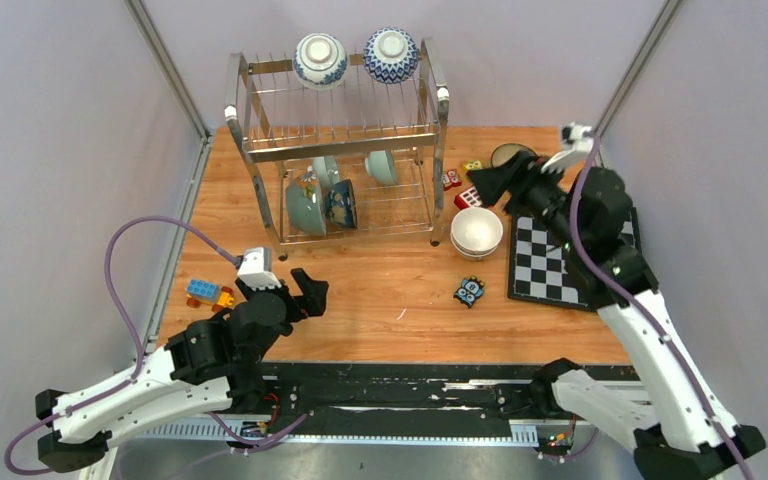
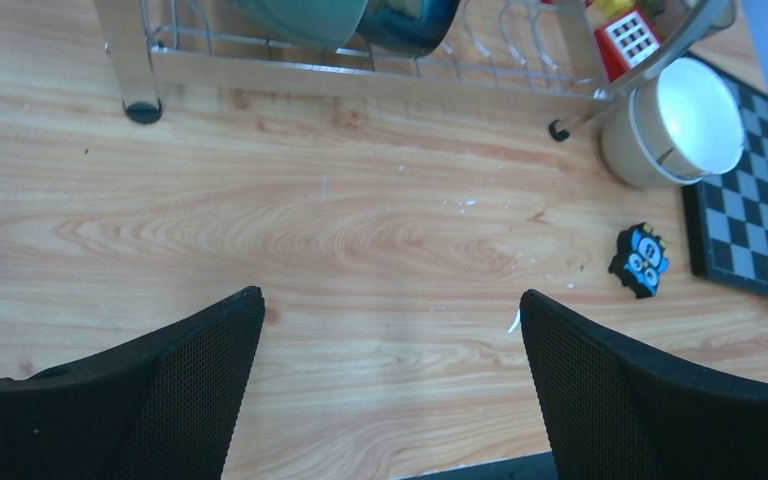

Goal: Unload the bowls from the dish rack
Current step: Pick up the bowl from the dish rack.

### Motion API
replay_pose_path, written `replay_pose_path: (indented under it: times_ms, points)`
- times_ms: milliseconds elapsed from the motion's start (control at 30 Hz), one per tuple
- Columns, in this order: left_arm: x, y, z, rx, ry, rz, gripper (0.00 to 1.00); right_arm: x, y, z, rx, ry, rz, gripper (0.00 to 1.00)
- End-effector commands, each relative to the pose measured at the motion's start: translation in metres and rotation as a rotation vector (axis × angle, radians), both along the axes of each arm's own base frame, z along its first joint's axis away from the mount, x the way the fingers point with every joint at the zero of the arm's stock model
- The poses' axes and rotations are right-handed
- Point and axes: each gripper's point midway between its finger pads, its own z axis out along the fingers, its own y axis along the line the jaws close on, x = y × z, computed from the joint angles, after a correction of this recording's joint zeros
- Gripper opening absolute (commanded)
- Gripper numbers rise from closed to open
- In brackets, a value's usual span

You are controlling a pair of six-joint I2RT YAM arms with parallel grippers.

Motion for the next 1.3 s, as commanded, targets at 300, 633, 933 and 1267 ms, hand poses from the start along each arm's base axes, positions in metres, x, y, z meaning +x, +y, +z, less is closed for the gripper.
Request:
replay_pose_path:
  times_ms: [300, 633, 933, 1267]
  points:
    - [0.016, 0.001, 0.034, 0.115, -0.037, 0.053, 1.0, -0.124, 0.16, -0.155, -0.27, 0.075, 0.601, 0.66]
    - [-0.017, 0.044, -0.013, 0.116, 0.139, 0.125, 1.0, -0.051, 0.217, -0.156, -0.138, 0.095, 0.447, 0.75]
    - [-0.024, 0.041, -0.007, -0.034, 0.119, 0.089, 1.0, 0.02, 0.256, -0.177, 0.053, 0.165, 0.463, 0.64]
    - [-0.024, 0.038, -0.014, -0.012, 0.135, 0.083, 1.0, 0.065, 0.263, -0.199, 0.057, 0.202, 0.4, 0.65]
